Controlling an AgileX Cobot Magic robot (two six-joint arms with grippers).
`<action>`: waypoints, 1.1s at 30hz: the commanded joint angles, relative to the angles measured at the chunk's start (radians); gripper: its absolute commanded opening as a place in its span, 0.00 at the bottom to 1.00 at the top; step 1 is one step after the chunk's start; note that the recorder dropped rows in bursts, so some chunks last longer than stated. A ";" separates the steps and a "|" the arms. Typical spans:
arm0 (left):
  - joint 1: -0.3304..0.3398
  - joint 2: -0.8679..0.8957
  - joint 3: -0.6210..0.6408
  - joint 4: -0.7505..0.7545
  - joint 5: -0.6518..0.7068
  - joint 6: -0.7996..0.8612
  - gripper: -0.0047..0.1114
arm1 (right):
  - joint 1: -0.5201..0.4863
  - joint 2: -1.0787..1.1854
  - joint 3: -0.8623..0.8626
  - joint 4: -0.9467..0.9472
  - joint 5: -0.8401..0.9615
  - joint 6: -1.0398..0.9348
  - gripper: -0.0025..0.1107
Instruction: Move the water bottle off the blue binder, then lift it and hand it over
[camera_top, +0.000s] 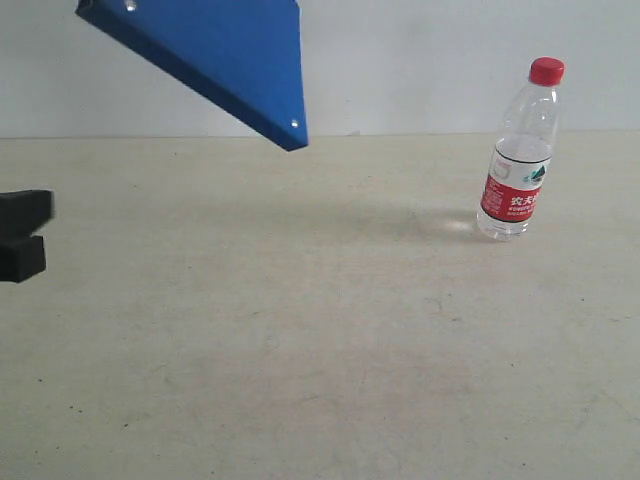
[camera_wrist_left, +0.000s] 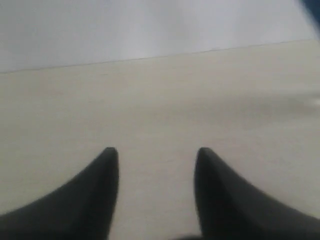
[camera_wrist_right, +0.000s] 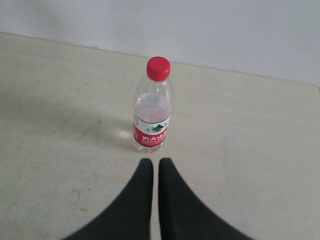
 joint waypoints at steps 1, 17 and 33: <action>0.005 0.150 0.005 0.344 -0.297 -0.252 0.09 | -0.002 0.000 -0.003 -0.009 -0.011 -0.004 0.02; 0.697 0.318 -0.199 0.266 0.022 -0.305 0.08 | -0.002 0.002 -0.003 0.002 0.016 0.016 0.02; 0.569 -0.661 0.125 0.201 0.212 -0.363 0.08 | -0.002 -0.875 0.428 0.174 -0.302 0.066 0.02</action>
